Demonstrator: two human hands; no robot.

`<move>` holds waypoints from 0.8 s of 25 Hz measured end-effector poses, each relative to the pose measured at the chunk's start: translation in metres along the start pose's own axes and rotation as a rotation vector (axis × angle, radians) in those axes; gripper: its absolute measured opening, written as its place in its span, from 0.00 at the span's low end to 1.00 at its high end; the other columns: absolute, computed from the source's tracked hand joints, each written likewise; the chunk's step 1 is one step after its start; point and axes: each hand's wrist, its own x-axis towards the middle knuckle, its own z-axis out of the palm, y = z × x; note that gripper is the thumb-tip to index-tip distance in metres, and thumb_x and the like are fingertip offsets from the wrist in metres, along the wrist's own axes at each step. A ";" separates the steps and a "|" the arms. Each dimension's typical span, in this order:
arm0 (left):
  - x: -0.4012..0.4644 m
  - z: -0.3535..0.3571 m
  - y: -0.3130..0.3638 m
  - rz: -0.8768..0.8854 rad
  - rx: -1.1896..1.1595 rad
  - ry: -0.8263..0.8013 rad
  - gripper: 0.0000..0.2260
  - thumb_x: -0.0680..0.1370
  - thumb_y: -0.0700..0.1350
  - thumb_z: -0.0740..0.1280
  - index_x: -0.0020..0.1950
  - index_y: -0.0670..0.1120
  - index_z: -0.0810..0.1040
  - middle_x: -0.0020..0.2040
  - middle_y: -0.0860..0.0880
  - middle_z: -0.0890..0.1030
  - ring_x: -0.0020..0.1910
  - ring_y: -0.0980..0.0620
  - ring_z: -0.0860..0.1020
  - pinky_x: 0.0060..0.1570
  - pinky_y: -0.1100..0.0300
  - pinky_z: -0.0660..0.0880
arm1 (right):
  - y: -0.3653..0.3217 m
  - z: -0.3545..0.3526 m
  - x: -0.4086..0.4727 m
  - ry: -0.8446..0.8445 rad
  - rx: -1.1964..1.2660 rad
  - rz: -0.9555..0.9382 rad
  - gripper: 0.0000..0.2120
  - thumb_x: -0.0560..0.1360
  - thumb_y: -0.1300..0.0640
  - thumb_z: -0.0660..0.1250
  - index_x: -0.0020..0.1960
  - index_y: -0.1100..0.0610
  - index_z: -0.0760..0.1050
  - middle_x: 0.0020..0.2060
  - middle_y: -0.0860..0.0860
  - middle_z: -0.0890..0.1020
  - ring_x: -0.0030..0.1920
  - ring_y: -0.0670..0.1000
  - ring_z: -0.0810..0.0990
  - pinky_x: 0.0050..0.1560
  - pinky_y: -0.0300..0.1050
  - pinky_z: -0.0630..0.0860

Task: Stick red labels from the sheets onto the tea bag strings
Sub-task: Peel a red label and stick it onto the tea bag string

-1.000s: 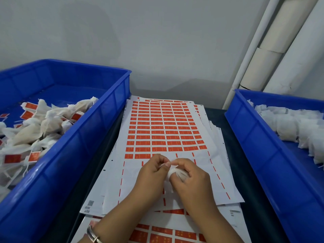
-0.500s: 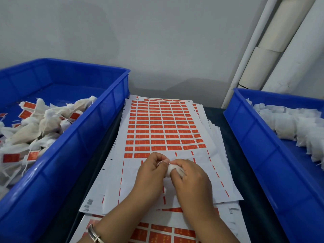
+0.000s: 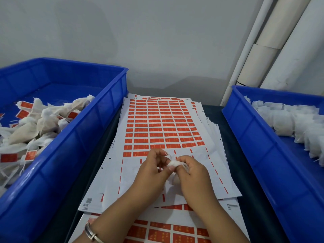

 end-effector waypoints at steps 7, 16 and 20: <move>0.002 -0.003 0.000 0.045 -0.001 0.082 0.10 0.77 0.42 0.66 0.48 0.57 0.69 0.45 0.60 0.76 0.43 0.70 0.75 0.33 0.78 0.70 | -0.004 -0.012 0.001 -0.356 0.464 0.334 0.08 0.78 0.56 0.63 0.54 0.55 0.79 0.49 0.50 0.82 0.49 0.48 0.79 0.47 0.38 0.77; -0.002 -0.009 0.003 0.208 0.255 0.120 0.15 0.76 0.42 0.68 0.43 0.64 0.73 0.47 0.67 0.73 0.51 0.63 0.73 0.45 0.75 0.70 | -0.001 -0.021 0.006 -0.539 0.991 0.422 0.17 0.67 0.58 0.69 0.53 0.65 0.81 0.44 0.60 0.81 0.41 0.53 0.81 0.40 0.46 0.78; -0.007 -0.007 -0.001 0.293 0.321 -0.010 0.13 0.75 0.47 0.68 0.54 0.65 0.75 0.48 0.70 0.71 0.54 0.68 0.69 0.51 0.73 0.68 | 0.003 -0.024 0.009 -0.447 0.999 0.430 0.11 0.74 0.60 0.66 0.53 0.64 0.81 0.51 0.63 0.82 0.51 0.57 0.81 0.49 0.48 0.79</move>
